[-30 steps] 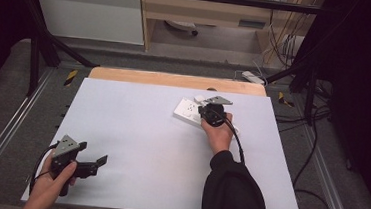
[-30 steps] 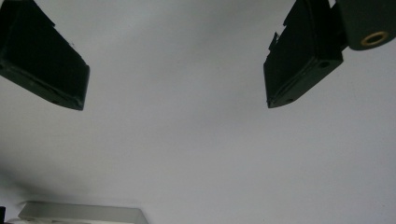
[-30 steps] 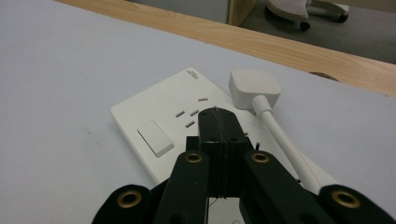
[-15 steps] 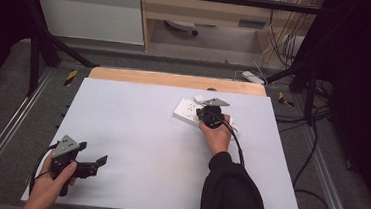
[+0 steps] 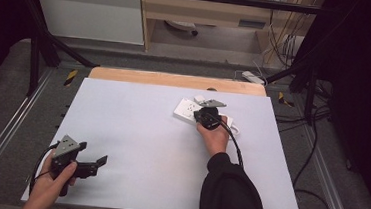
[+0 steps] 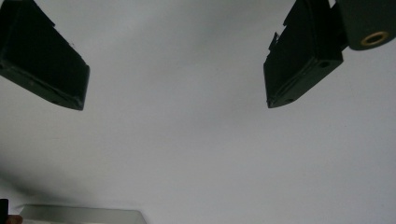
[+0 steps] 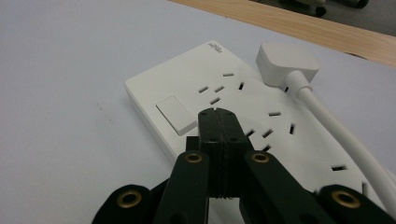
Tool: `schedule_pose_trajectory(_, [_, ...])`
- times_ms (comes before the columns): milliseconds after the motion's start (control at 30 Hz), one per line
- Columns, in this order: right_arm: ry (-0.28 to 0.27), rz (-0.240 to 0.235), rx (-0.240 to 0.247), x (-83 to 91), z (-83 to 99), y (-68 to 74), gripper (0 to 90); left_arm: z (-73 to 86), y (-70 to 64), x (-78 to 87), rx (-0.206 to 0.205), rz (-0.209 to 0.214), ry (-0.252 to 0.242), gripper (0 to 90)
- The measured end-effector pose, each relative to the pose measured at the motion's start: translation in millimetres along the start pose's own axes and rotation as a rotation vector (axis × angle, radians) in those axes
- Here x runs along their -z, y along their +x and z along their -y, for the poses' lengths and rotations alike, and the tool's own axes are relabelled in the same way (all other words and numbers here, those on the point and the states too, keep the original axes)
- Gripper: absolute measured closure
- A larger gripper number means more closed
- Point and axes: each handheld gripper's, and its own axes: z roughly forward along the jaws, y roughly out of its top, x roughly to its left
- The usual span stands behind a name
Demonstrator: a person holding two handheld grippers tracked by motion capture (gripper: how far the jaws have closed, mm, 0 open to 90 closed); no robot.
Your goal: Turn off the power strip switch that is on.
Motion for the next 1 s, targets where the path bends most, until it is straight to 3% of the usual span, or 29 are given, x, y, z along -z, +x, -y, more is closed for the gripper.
schedule_pose_trajectory(1000, [-0.04, 0.004, -0.013, 1.4, 7.3, 1.4, 90.0, -0.1, -0.1, -0.3, -0.003, -0.005, 0.003, 7.0])
